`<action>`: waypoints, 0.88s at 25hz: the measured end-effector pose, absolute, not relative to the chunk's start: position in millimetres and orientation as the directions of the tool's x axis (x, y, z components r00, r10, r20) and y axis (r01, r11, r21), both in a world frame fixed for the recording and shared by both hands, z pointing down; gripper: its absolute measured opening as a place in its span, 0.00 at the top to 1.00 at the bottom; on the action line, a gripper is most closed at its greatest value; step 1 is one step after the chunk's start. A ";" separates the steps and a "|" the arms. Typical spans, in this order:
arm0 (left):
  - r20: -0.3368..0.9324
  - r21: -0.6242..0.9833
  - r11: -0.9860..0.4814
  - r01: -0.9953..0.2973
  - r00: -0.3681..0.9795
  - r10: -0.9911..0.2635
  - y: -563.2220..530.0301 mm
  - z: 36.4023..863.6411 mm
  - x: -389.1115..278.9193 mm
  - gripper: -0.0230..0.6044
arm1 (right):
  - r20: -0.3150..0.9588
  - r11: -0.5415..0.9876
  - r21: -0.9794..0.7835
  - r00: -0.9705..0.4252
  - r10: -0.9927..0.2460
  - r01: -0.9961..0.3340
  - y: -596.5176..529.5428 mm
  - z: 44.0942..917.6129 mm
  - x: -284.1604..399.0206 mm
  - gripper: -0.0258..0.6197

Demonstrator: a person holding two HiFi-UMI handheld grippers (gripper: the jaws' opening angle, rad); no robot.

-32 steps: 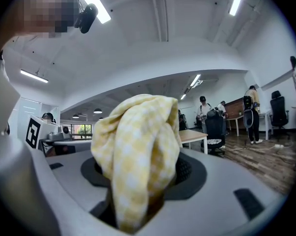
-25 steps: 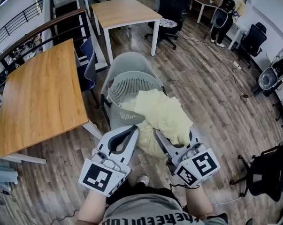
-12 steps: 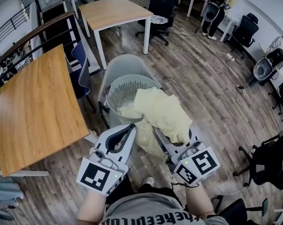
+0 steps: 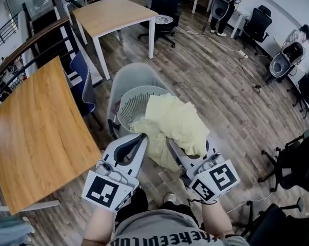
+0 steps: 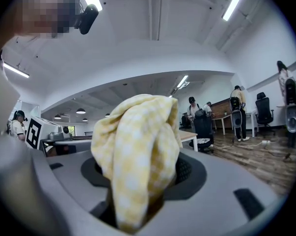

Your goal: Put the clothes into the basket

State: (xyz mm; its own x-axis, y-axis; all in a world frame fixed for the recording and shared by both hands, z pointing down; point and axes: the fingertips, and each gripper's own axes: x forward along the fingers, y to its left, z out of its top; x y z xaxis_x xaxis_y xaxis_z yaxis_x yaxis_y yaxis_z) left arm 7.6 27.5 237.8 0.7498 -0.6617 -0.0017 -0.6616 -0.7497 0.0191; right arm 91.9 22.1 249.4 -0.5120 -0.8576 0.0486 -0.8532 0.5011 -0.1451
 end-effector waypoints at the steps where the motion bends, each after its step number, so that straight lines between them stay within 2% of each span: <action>1: 0.001 0.019 -0.756 -0.654 0.757 -0.654 24.4 238.3 6.2 0.94 | 0.049 0.493 -0.146 -0.504 -0.862 -0.858 19.6 249.7 90.4 0.57; 22: 0.014 0.028 -0.861 -0.508 0.862 -0.507 -23.9 250.0 -23.7 0.94 | 0.070 0.322 -0.142 -0.334 -0.940 -0.936 -14.8 258.0 62.5 0.57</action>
State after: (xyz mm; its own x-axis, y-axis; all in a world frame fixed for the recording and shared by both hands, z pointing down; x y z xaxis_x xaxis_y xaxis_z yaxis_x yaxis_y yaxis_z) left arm -23.7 -23.9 250.0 0.8615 -0.5075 0.0140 -0.5077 -0.8611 0.0284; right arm 62.5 -14.8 258.0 -0.3340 -0.9400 0.0699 -0.9360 0.3221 -0.1420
